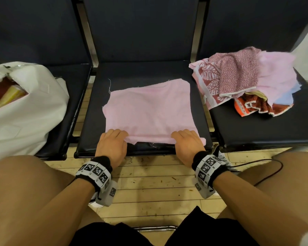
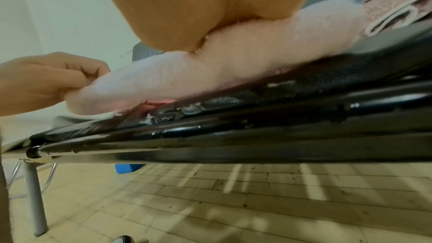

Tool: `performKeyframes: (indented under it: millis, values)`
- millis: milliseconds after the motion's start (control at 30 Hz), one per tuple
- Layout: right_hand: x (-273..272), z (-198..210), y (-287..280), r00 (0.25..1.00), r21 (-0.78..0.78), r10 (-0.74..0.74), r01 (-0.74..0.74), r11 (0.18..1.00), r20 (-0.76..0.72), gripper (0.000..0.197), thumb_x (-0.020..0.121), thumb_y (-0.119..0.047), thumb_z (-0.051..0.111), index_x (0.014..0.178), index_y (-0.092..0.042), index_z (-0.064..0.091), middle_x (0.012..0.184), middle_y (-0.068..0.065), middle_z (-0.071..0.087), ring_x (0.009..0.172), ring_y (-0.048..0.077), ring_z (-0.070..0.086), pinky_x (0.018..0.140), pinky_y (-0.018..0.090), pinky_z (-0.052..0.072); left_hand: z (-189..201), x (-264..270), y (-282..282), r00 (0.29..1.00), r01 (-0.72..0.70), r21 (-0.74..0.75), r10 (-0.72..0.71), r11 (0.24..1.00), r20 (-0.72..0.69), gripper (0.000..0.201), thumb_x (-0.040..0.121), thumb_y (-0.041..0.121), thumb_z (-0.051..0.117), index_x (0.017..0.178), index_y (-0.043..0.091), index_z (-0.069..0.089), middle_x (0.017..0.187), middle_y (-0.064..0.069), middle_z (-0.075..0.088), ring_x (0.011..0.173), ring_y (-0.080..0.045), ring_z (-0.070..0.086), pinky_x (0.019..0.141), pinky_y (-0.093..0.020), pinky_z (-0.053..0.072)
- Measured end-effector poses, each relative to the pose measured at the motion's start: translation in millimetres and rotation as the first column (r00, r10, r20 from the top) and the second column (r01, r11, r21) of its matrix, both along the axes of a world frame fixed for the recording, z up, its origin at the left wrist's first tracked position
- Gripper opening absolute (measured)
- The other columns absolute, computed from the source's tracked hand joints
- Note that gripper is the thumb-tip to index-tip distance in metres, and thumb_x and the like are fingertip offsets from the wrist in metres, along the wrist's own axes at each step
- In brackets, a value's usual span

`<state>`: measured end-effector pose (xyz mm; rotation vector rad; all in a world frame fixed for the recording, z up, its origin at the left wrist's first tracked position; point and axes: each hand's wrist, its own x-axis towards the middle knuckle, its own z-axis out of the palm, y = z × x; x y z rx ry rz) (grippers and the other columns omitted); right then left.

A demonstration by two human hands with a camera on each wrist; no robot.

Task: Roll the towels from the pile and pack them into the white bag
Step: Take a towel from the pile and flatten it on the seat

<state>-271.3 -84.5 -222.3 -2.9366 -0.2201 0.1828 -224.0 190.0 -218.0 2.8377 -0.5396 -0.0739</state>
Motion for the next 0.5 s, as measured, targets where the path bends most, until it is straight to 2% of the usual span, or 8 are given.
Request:
performKeyframes:
  millis: [100, 167, 200, 267, 300, 367, 433, 500]
  values:
    - [3.9, 9.0, -2.9, 0.989, -0.018, -0.04, 0.037, 0.999, -0.139, 0.028, 0.094, -0.013, 0.036, 0.116, -0.017, 0.052, 0.1, 0.005, 0.062, 0.087, 0.027, 0.05, 0.08, 0.037, 0.042, 8.7, -4.0, -4.4, 0.997, -0.024, 0.013, 0.025, 1.0, -0.071, 0.023, 0.09, 0.015, 0.042, 0.107, 0.014, 0.057, 0.08, -0.002, 0.059, 0.073, -0.027, 0.052, 0.071, -0.035, 0.038]
    - [4.4, 7.4, -4.5, 0.985, 0.01, -0.05, 0.052, 0.999, -0.166, 0.024, 0.094, -0.018, 0.037, 0.114, -0.017, 0.051, 0.101, 0.005, 0.061, 0.082, 0.028, 0.05, 0.07, 0.034, 0.04, 9.6, -4.5, -6.5, 0.992, -0.042, 0.054, 0.048, 0.998, -0.121, 0.019, 0.092, 0.016, 0.045, 0.109, 0.017, 0.052, 0.079, 0.001, 0.057, 0.071, -0.025, 0.052, 0.067, -0.033, 0.037]
    - [3.6, 5.7, -4.4, 0.988, 0.031, -0.049, 0.054, 0.998, -0.144, 0.026, 0.093, -0.017, 0.04, 0.116, -0.017, 0.053, 0.105, 0.004, 0.06, 0.082, 0.028, 0.052, 0.07, 0.034, 0.041, 7.9, -4.4, -6.8, 0.99, -0.043, 0.066, 0.051, 0.997, -0.131, 0.02, 0.092, 0.017, 0.045, 0.111, 0.018, 0.052, 0.083, 0.001, 0.059, 0.073, -0.025, 0.054, 0.069, -0.034, 0.04]
    - [0.7, -1.1, -5.5, 1.0, 0.045, -0.017, 0.018, 0.999, -0.017, 0.034, 0.087, -0.01, 0.053, 0.12, -0.014, 0.059, 0.112, 0.005, 0.061, 0.093, 0.029, 0.057, 0.078, 0.036, 0.046, -0.2, -3.1, -5.7, 0.992, -0.046, 0.079, 0.055, 0.996, -0.116, 0.026, 0.09, 0.018, 0.049, 0.115, 0.018, 0.055, 0.098, -0.001, 0.063, 0.085, -0.025, 0.056, 0.079, -0.038, 0.043]
    - [0.3, -6.5, -6.6, 0.998, 0.014, 0.01, -0.011, 1.0, 0.06, 0.038, 0.079, -0.005, 0.062, 0.116, -0.013, 0.063, 0.114, 0.007, 0.062, 0.099, 0.031, 0.059, 0.082, 0.04, 0.047, -4.4, -2.5, -4.3, 0.996, -0.043, 0.083, 0.049, 0.996, -0.075, 0.027, 0.088, 0.018, 0.053, 0.115, 0.019, 0.058, 0.104, -0.001, 0.062, 0.092, -0.025, 0.055, 0.084, -0.041, 0.042]
    - [1.1, -12.4, -7.4, 0.979, -0.044, 0.054, -0.046, 0.998, 0.198, 0.044, 0.061, 0.006, 0.07, 0.102, -0.011, 0.069, 0.109, 0.01, 0.065, 0.096, 0.034, 0.061, 0.078, 0.041, 0.049, -11.4, -1.2, -0.9, 0.999, -0.038, 0.061, 0.036, 0.997, 0.039, 0.027, 0.082, 0.016, 0.062, 0.108, 0.019, 0.063, 0.108, -0.002, 0.06, 0.097, -0.027, 0.052, 0.087, -0.044, 0.04]
    - [0.9, -12.8, -4.8, 0.963, -0.062, 0.098, -0.085, 0.994, 0.252, 0.044, 0.052, 0.013, 0.069, 0.09, -0.01, 0.069, 0.099, 0.009, 0.065, 0.084, 0.032, 0.06, 0.068, 0.037, 0.049, -13.9, -0.6, -0.6, 0.995, -0.014, 0.037, 0.011, 0.999, 0.103, 0.024, 0.078, 0.009, 0.067, 0.101, 0.016, 0.065, 0.103, -0.004, 0.059, 0.091, -0.028, 0.052, 0.078, -0.044, 0.045]
    - [-1.1, -15.1, -1.5, 0.959, -0.035, 0.124, -0.12, 0.992, 0.254, 0.037, 0.052, 0.015, 0.068, 0.081, -0.009, 0.068, 0.089, 0.007, 0.063, 0.076, 0.029, 0.057, 0.059, 0.034, 0.048, -15.0, -1.0, -2.1, 0.995, 0.035, 0.019, -0.037, 0.999, 0.096, 0.019, 0.078, 0.002, 0.066, 0.094, 0.013, 0.065, 0.096, -0.006, 0.059, 0.083, -0.029, 0.056, 0.064, -0.043, 0.05]
